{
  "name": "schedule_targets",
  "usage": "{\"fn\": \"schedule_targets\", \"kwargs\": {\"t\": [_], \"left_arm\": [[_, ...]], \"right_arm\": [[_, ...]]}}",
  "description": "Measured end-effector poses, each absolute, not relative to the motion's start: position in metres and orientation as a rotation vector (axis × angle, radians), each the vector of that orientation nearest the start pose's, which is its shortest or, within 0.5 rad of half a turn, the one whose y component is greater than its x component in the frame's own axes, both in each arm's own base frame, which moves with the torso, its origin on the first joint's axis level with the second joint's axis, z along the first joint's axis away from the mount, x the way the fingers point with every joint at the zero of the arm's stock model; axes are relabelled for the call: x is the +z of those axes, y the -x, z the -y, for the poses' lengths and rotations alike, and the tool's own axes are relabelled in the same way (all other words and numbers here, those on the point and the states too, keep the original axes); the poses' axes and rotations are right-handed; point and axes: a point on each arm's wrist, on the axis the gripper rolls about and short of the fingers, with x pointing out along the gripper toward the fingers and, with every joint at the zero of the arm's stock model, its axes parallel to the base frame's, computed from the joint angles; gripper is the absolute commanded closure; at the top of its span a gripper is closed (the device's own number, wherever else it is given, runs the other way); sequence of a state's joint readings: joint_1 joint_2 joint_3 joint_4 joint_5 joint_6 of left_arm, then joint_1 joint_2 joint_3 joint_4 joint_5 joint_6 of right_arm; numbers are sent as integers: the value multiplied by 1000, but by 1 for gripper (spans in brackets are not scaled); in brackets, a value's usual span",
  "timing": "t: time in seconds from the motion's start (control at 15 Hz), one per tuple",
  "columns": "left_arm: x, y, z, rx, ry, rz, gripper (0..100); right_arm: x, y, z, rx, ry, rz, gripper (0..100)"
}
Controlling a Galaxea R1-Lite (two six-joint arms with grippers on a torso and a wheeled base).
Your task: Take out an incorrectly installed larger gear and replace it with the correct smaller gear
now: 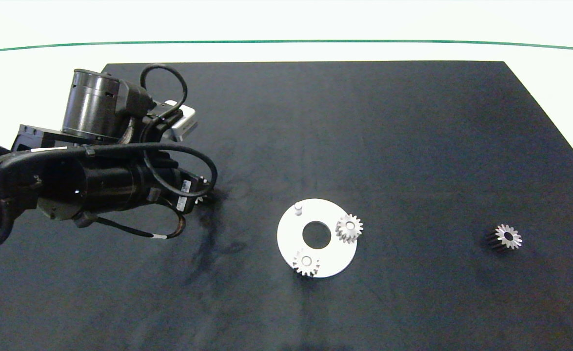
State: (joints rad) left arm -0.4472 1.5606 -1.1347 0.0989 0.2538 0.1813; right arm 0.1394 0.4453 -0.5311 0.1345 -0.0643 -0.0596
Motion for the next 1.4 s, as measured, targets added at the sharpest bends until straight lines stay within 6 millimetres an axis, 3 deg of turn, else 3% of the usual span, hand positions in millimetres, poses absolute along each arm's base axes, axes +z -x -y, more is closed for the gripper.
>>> {"fn": "schedule_targets", "kwargs": {"t": [0.67,0.73,1.0,1.4], "left_arm": [[236,-252,94,-190,-328,-486,66],[235,-252,92,-184,-326,-490,0],[234,-248,86,-195,-312,-497,0],[238,-223,74,-179,-281,-477,0]], "right_arm": [[212,1,2,69,65,-51,0],[212,1,2,68,65,-52,0],[212,1,2,69,65,-56,0],[211,-2,2,27,68,-78,0]]}}
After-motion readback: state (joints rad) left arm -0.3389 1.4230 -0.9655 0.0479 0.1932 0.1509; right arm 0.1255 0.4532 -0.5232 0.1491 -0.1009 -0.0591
